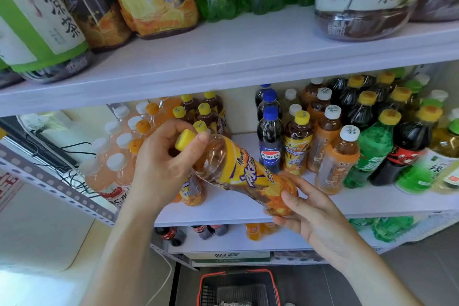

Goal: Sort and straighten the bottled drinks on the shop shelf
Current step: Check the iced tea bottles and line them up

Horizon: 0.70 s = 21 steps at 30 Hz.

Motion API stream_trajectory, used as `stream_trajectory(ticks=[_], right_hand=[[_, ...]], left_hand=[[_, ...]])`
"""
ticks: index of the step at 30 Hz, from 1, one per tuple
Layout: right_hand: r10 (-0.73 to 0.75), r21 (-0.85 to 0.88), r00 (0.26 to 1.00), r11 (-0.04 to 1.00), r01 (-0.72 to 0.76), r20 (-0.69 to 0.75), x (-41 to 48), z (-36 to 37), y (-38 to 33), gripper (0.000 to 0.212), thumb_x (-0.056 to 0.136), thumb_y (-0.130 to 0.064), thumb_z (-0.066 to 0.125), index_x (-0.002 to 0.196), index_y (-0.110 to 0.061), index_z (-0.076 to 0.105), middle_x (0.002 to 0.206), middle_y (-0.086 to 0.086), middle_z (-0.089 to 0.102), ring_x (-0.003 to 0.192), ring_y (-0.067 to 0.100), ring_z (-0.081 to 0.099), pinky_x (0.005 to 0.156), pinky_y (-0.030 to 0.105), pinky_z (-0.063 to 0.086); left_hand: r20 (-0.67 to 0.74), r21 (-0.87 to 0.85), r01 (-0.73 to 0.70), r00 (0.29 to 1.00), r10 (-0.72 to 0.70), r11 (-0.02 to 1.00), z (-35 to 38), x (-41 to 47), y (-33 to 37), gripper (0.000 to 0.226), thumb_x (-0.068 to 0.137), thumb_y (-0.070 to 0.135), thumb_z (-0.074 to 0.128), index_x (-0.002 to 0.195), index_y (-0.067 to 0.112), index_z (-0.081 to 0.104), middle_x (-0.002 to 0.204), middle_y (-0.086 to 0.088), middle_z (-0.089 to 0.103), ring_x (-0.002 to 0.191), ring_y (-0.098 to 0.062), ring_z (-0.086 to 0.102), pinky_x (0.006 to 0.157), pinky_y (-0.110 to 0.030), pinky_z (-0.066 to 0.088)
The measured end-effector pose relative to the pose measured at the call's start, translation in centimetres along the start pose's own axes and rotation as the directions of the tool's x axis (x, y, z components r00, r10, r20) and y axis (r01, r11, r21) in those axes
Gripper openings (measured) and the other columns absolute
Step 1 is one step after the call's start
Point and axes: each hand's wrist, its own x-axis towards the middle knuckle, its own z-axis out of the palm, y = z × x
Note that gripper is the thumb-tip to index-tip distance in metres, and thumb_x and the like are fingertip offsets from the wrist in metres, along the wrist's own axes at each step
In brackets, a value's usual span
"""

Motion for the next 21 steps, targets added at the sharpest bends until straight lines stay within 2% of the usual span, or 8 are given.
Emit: stream_trajectory(ticks=[3, 5, 7, 9, 11, 14, 17, 21], right_hand=[[-0.005, -0.071, 0.997, 0.997, 0.000, -0.079, 0.6, -0.4, 0.2, 0.052, 0.082, -0.027, 0.062, 0.132, -0.015, 0.053, 0.110, 0.020, 0.071, 0.099, 0.042, 0.068, 0.069, 0.033, 0.061], [-0.003, -0.203, 0.992, 0.979, -0.022, -0.126, 1.1, -0.6, 0.2, 0.053, 0.083, -0.036, 0.059, 0.133, -0.018, 0.052, 0.106, 0.015, 0.074, 0.094, 0.036, 0.072, 0.068, 0.033, 0.062], [-0.003, -0.406, 0.988, 0.912, -0.062, -0.157, 1.7, -0.7, -0.1, 0.048, 0.089, -0.041, 0.055, 0.133, -0.021, 0.052, 0.104, 0.004, 0.074, 0.089, 0.021, 0.074, 0.067, 0.034, 0.062], [-0.090, -0.722, 0.985, 0.690, -0.046, -0.149, 2.4, -0.9, -0.7, 0.036, 0.097, -0.036, 0.054, 0.131, -0.027, 0.051, 0.107, -0.005, 0.070, 0.091, 0.011, 0.069, 0.073, 0.036, 0.060], [-0.277, -0.936, 0.958, 0.350, 0.037, -0.066, 3.1, -1.1, -1.9, 0.035, 0.096, -0.027, 0.058, 0.130, -0.029, 0.052, 0.112, -0.006, 0.065, 0.093, 0.011, 0.063, 0.081, 0.036, 0.054], [-0.528, -0.983, 0.844, 0.085, 0.165, 0.096, 4.3, -0.9, -4.5, 0.039, 0.090, -0.014, 0.062, 0.128, -0.018, 0.057, 0.114, 0.005, 0.063, 0.100, 0.022, 0.059, 0.084, 0.039, 0.050], [-0.629, -0.975, 0.745, -0.147, 0.165, 0.220, 5.6, -0.6, -7.2, 0.043, 0.084, -0.007, 0.064, 0.127, -0.008, 0.059, 0.117, 0.017, 0.059, 0.106, 0.035, 0.055, 0.092, 0.044, 0.045], [-0.522, -0.923, 0.817, -0.383, 0.032, 0.245, 7.7, -0.4, -9.3, 0.057, 0.085, -0.012, 0.062, 0.139, -0.006, 0.046, 0.135, 0.025, 0.046, 0.120, 0.043, 0.044, 0.105, 0.045, 0.033]], left_hand=[[0.160, -0.060, -0.039, 0.986, 0.048, 0.997, 0.1, -0.3, 0.3, 0.031, 0.077, 0.056, 0.070, 0.088, 0.028, 0.064, 0.061, 0.008, 0.054, 0.055, -0.008, 0.047, 0.049, -0.021, 0.038], [0.218, -0.056, -0.061, 0.973, 0.072, 0.997, 0.5, -0.4, 0.4, 0.022, 0.082, 0.049, 0.073, 0.091, 0.029, 0.067, 0.061, 0.010, 0.058, 0.055, -0.001, 0.050, 0.050, -0.013, 0.039], [0.186, -0.013, -0.077, 0.979, 0.078, 0.997, 1.2, -0.2, 0.2, 0.019, 0.084, 0.044, 0.071, 0.091, 0.027, 0.067, 0.062, 0.016, 0.060, 0.054, 0.000, 0.052, 0.051, -0.009, 0.039], [0.116, 0.095, -0.103, 0.989, 0.092, 0.990, 2.1, 0.0, -0.1, 0.015, 0.086, 0.042, 0.067, 0.090, 0.028, 0.065, 0.064, 0.018, 0.060, 0.055, 0.001, 0.054, 0.051, -0.009, 0.038], [0.076, 0.257, -0.143, 0.989, 0.127, 0.956, 3.2, 0.4, -0.6, 0.017, 0.088, 0.043, 0.063, 0.093, 0.027, 0.063, 0.066, 0.016, 0.060, 0.061, 0.003, 0.055, 0.052, -0.007, 0.037], [0.064, 0.469, -0.192, 0.981, 0.184, 0.862, 4.7, 1.2, -1.5, 0.024, 0.092, 0.040, 0.063, 0.104, 0.019, 0.062, 0.072, 0.012, 0.059, 0.062, -0.005, 0.052, 0.052, -0.011, 0.037], [0.041, 0.538, -0.166, 0.984, 0.171, 0.826, 6.3, 2.9, -2.7, 0.030, 0.095, 0.039, 0.059, 0.114, 0.015, 0.058, 0.074, 0.003, 0.060, 0.063, -0.021, 0.056, 0.054, -0.030, 0.040], [0.031, 0.591, -0.096, 0.995, 0.096, 0.801, 9.1, 6.0, -5.2, 0.031, 0.097, 0.035, 0.057, 0.115, 0.010, 0.056, 0.079, -0.006, 0.063, 0.077, -0.030, 0.061, 0.060, -0.032, 0.034]])
